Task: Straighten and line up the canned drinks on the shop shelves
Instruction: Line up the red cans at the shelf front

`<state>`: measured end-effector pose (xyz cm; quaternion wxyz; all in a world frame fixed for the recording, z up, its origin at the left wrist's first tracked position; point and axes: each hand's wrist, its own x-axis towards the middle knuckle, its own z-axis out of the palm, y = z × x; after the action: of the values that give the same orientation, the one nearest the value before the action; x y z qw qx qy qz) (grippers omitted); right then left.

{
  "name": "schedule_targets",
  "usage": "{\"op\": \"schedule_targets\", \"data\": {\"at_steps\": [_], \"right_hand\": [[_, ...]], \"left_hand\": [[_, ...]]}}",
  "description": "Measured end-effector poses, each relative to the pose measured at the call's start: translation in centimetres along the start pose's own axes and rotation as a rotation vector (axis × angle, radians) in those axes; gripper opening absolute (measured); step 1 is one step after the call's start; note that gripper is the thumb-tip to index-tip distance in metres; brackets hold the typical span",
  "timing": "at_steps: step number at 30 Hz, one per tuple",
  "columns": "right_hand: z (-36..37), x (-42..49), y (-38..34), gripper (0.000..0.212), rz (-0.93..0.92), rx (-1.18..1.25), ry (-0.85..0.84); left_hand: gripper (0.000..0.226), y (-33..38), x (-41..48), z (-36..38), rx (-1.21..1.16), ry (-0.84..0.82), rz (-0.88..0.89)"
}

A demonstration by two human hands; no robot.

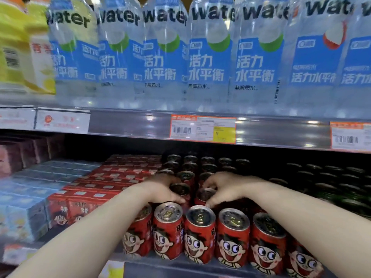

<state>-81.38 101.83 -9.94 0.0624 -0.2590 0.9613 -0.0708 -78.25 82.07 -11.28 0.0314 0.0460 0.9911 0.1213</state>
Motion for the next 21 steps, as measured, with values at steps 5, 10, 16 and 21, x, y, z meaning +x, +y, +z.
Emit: {"op": "schedule_targets", "data": {"at_steps": [5, 10, 16, 21], "right_hand": [[-0.2, 0.2, -0.8, 0.072, 0.063, -0.048, -0.025], [-0.8, -0.3, -0.8, 0.074, 0.082, 0.025, -0.092], [-4.2, -2.8, 4.4, 0.055, 0.197, -0.023, 0.059], [-2.5, -4.7, 6.2, 0.076, 0.318, -0.043, -0.036]], "left_hand": [[0.07, -0.5, 0.3, -0.4, -0.058, -0.063, 0.066], [0.06, -1.0, 0.3, -0.8, -0.141, -0.093, 0.113], [0.06, 0.1, 0.2, -0.9, -0.14, -0.081, 0.119], [0.062, 3.4, 0.5, 0.0, -0.163, -0.025, 0.205]]}}
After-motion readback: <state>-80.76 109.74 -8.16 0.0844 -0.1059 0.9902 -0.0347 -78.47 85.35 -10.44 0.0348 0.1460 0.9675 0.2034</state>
